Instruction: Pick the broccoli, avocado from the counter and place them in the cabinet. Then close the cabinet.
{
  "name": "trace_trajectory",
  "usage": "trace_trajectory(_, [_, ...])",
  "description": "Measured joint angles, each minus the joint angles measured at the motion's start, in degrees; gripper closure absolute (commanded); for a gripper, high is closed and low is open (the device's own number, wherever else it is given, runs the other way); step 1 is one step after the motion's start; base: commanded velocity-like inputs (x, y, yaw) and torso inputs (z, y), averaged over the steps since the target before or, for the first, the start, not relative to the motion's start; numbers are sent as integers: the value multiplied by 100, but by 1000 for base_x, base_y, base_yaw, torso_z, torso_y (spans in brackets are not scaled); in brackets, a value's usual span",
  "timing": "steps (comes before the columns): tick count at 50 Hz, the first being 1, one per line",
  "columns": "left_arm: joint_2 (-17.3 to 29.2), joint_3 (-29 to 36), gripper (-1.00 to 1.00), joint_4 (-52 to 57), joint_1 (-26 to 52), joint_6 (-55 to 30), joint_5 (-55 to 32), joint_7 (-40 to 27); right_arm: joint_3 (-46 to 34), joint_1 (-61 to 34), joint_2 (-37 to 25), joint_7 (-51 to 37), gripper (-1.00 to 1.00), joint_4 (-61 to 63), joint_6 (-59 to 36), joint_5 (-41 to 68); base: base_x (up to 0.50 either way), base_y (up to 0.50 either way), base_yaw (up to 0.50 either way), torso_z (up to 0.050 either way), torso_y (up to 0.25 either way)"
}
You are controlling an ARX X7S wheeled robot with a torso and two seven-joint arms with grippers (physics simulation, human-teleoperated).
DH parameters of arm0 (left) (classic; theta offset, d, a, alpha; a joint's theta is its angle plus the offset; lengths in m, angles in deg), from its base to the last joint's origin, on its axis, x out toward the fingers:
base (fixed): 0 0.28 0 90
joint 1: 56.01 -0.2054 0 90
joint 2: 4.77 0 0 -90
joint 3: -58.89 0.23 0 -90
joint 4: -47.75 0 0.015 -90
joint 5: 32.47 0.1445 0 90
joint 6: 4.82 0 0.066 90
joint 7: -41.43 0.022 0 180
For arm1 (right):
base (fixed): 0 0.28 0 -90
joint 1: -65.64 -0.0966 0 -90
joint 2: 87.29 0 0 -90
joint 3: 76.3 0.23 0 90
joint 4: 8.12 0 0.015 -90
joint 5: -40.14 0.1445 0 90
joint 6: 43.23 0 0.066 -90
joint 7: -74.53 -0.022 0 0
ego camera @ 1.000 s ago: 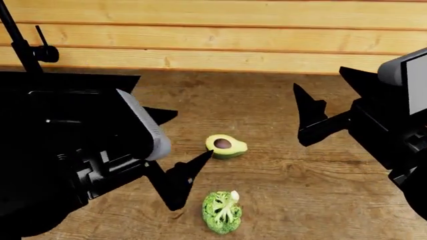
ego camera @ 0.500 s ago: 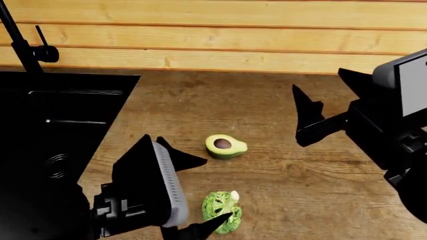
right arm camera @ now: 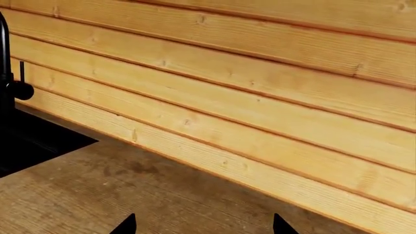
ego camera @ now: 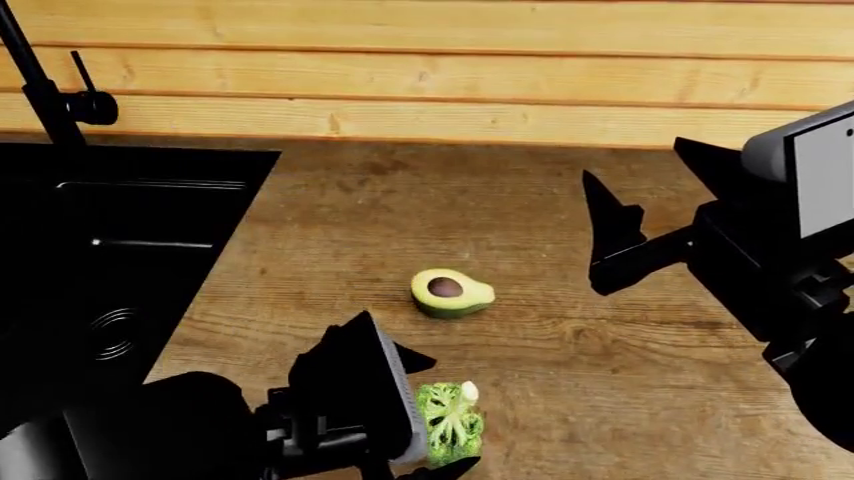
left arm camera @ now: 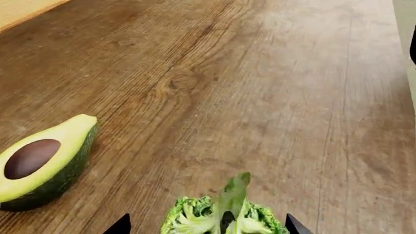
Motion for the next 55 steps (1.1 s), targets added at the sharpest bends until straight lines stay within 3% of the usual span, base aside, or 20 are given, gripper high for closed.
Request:
trace_trajectory(2, [-9, 110, -100, -49, -5, 26, 85, 8, 1, -1, -2, -7, -100, 0, 6, 7, 0, 0, 0, 0, 0])
trace_trajectory(3, [-9, 164, 100, -67, -9, 40, 123, 15, 1, -1, -3, -10, -100, 0, 10, 11, 0, 0, 0, 0, 0])
trace_trajectory(15, [-40, 216, 100, -144, -97, 323, 374, -111, -18, -24, 13, -58, -100, -17, 48, 51, 0, 0, 0, 0, 0])
trace_trajectory(21, [-168, -596, 100, 96, -283, 330, 14, -619, -298, -185, 100, -67, -100, -213, 154, -16, 0, 0, 0, 0, 0])
trace_trajectory(36, [-277, -2853, 100, 898, -481, 192, -1489, -2048, -1864, -1130, 314, 20, -100, -1711, 875, -755, 0, 0, 0, 0, 0])
trace_trajectory(46, [-306, -3529, 100, 1056, -586, 384, -1654, -2434, -2171, -1168, 269, 10, -100, -2027, 1435, -1068, 0, 0, 0, 0, 0])
trace_trajectory(55, [-307, -3866, 100, 976, -548, 435, -1892, -2651, -2990, -1895, 119, 971, -100, -3013, 1740, -1201, 0, 0, 0, 0, 0])
